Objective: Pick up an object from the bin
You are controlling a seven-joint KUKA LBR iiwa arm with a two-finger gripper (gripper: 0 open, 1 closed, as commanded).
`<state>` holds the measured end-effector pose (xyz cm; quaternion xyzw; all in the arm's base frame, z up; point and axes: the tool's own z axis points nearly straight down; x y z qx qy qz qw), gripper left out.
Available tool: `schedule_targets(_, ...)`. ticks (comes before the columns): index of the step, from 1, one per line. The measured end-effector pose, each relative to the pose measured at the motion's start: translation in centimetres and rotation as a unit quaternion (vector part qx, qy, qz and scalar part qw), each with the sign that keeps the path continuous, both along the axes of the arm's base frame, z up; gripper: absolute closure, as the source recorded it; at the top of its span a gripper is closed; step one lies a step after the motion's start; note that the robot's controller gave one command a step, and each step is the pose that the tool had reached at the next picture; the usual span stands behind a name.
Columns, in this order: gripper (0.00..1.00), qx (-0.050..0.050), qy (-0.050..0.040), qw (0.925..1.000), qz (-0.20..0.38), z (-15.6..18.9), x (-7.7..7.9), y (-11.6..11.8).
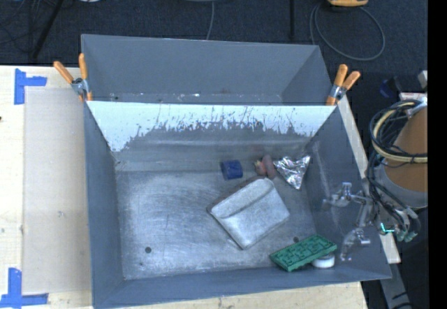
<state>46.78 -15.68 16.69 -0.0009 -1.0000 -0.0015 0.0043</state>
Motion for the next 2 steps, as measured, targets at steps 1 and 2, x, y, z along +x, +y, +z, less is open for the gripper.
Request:
schedule_targets(1, 0.0, -0.004, -0.0107, 0.996, 0.088, -8.79, 2.25, 1.17)
schedule_targets(2, 1.0, -0.003, -0.0093, 0.9957, 0.092, -8.62, 2.22, 1.3)
